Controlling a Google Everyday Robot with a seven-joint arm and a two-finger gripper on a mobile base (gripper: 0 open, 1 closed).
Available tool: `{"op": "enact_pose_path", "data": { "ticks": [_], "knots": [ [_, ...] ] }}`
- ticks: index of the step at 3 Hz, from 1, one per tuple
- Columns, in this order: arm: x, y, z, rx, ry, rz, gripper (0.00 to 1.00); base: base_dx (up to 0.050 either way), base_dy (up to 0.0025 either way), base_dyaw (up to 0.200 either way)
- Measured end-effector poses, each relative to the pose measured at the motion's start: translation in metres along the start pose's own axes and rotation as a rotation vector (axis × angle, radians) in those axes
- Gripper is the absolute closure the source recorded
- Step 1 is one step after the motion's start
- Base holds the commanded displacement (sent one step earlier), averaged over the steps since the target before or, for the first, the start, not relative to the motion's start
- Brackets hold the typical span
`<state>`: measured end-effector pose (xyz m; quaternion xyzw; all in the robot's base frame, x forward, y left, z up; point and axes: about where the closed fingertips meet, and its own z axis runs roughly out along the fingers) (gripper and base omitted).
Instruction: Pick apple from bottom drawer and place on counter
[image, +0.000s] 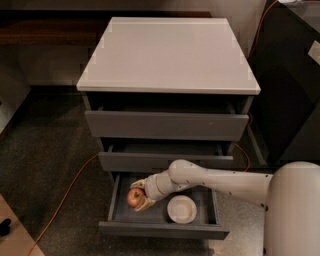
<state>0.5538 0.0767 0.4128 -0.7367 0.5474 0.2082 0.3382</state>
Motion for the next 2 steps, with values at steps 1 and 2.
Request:
{"op": "enact_pose_path", "data": {
  "ticks": [1,2],
  "knots": [
    [-0.037,0.0,-0.023,-0.026,-0.006,-0.054,1.0,0.0,0.0,0.0],
    [-0.047,0.003,-0.024,-0.052,-0.027,-0.071,1.0,0.0,0.0,0.0]
  ]
}}
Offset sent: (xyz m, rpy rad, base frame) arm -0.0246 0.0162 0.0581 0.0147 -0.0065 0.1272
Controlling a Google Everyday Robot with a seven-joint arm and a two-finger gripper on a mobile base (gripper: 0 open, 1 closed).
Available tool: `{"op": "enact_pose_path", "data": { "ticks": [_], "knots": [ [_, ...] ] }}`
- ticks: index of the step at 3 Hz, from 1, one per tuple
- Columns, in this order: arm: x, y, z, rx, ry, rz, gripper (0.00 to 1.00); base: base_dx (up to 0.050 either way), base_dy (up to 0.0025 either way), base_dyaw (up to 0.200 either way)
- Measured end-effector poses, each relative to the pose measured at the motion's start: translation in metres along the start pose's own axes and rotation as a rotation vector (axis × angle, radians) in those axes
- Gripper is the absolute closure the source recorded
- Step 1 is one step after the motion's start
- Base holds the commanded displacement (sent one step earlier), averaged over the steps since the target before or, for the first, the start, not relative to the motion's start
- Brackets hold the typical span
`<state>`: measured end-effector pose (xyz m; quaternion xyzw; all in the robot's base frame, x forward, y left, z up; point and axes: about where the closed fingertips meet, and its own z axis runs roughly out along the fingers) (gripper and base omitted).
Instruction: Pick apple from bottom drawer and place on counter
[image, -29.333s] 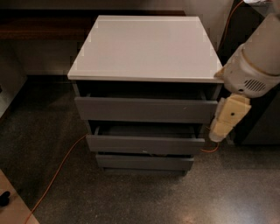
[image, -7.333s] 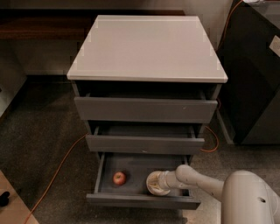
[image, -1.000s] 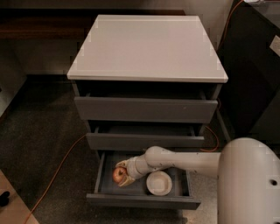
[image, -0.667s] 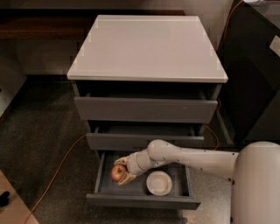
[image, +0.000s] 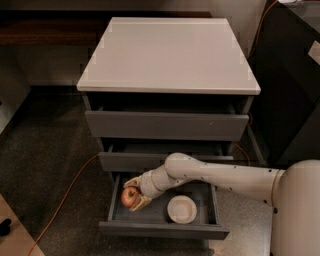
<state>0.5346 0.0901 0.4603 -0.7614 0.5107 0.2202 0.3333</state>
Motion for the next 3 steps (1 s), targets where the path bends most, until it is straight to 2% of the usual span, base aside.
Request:
{"op": "enact_pose_path", "data": {
  "ticks": [1,2,3],
  "knots": [
    [0.0,0.001,0.0,-0.003,-0.001,-0.001,1.0,0.0,0.0,0.0],
    [-0.021,-0.003,-0.016,0.001,0.011,-0.027,1.0,0.0,0.0,0.0],
    [-0.07,-0.007,-0.05,0.011,0.032,-0.098,1.0,0.0,0.0,0.0]
  ]
}}
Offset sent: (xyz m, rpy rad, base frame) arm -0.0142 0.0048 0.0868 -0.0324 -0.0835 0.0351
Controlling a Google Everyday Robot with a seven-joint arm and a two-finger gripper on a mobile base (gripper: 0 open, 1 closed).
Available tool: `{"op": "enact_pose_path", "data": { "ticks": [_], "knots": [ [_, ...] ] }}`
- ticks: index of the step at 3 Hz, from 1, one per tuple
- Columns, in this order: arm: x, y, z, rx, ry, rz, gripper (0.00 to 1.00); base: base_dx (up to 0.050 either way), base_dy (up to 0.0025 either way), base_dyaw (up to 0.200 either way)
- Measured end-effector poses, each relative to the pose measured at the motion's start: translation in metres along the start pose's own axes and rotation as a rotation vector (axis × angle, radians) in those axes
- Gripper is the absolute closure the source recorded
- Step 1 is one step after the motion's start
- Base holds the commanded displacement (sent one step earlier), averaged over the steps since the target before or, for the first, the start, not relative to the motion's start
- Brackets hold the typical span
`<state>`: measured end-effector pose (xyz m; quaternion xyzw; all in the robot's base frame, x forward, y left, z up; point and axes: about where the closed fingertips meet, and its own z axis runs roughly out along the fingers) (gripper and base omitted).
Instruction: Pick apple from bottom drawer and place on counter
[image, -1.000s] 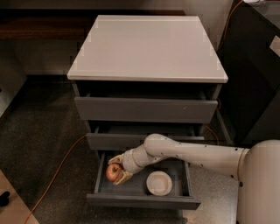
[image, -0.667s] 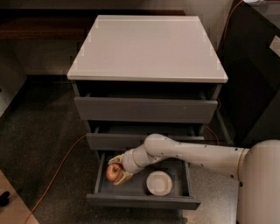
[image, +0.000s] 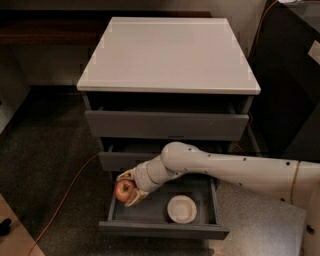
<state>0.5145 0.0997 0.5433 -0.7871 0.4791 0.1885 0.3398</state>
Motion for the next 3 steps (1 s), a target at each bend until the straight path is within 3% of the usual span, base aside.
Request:
{"op": "enact_pose_path", "data": {
  "ticks": [1,3],
  "knots": [
    [-0.057,-0.014,-0.048,-0.009,0.033,-0.095,1.0,0.0,0.0,0.0],
    [-0.12,-0.032,-0.104,-0.046,0.083,-0.205,1.0,0.0,0.0,0.0]
  ]
}}
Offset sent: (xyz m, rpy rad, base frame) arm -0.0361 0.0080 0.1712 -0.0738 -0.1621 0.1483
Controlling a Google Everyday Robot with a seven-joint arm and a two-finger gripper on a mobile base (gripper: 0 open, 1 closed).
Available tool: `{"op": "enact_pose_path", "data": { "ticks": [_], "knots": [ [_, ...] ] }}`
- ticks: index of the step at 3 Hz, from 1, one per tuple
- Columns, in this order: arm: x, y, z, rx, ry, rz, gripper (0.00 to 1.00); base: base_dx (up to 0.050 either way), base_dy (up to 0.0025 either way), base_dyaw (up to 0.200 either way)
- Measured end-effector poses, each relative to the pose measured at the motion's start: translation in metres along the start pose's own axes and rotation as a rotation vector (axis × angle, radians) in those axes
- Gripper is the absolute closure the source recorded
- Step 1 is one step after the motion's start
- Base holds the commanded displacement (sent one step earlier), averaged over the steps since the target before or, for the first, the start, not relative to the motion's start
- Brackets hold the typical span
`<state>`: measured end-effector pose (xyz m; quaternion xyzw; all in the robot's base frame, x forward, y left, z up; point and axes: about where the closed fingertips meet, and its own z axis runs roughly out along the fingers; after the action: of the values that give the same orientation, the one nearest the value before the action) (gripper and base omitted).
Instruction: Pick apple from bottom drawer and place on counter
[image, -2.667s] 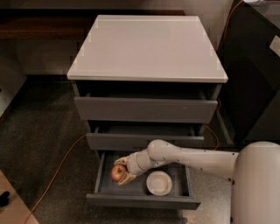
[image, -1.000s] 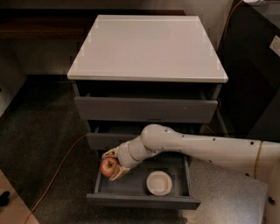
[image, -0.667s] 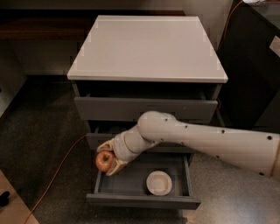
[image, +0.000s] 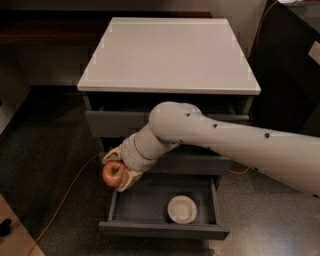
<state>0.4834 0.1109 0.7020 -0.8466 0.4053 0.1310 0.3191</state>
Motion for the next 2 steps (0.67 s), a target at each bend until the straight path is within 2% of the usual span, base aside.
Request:
{"op": "enact_pose_path", "data": {
  "ticks": [1,2],
  "knots": [
    [-0.022,-0.025,-0.036,-0.037,0.038,-0.042,1.0,0.0,0.0,0.0],
    [-0.023,-0.072,-0.085,-0.06,0.071,-0.034,1.0,0.0,0.0,0.0]
  ]
}}
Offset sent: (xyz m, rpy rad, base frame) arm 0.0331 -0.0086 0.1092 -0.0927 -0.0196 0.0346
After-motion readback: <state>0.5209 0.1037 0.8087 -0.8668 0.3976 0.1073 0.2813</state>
